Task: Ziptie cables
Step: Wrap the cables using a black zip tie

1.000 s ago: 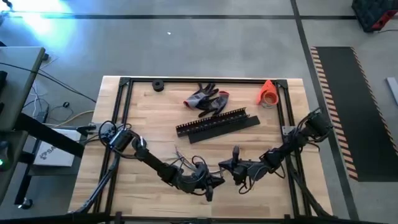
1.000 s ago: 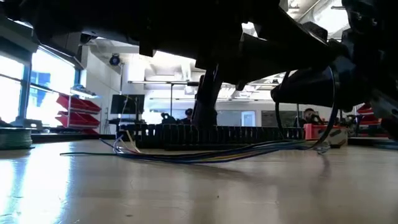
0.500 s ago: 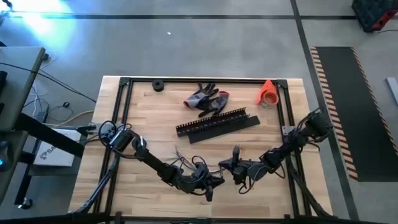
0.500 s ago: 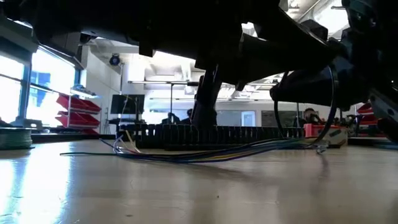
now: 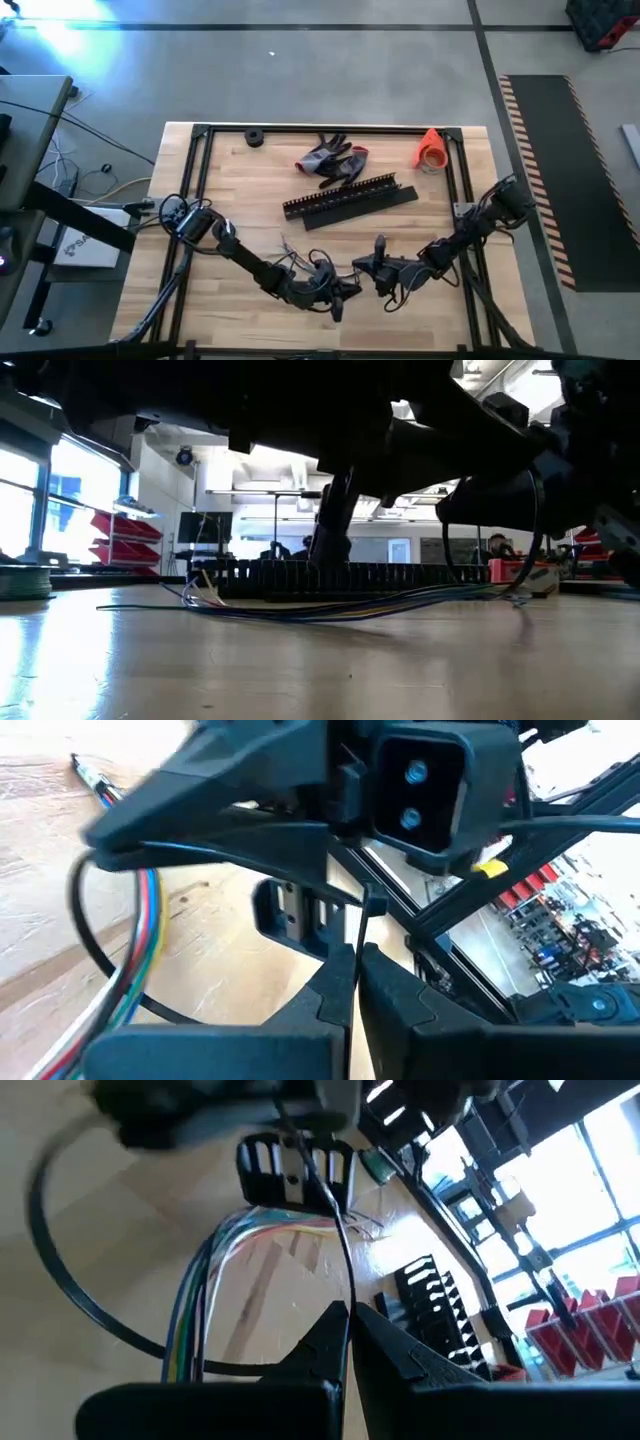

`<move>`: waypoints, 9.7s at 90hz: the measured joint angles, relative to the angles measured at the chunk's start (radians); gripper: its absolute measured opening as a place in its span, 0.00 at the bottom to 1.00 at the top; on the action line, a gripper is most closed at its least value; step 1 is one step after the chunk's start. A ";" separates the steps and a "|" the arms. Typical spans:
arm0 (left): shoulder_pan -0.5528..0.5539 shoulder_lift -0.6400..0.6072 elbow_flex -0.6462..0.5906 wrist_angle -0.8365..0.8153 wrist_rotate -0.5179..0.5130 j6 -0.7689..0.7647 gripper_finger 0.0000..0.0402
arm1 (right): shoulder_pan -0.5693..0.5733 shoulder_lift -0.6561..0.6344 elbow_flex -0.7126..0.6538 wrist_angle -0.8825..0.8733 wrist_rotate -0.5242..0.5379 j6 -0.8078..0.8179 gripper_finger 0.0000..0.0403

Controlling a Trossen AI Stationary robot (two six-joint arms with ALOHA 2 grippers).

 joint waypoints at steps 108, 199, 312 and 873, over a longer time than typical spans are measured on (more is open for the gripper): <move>0.001 0.000 0.001 0.008 -0.003 0.010 0.00 | 0.006 0.000 0.002 -0.015 -0.006 0.032 0.00; 0.021 0.005 0.001 -0.004 0.004 -0.099 0.00 | 0.073 0.000 0.002 0.052 0.049 -0.207 0.00; 0.020 0.021 -0.039 0.007 0.052 -0.134 0.00 | -0.010 0.000 0.002 0.026 -0.214 0.003 0.36; 0.086 -0.123 0.144 -0.536 0.076 0.775 0.32 | 0.268 -0.079 0.302 -0.841 0.267 0.308 0.00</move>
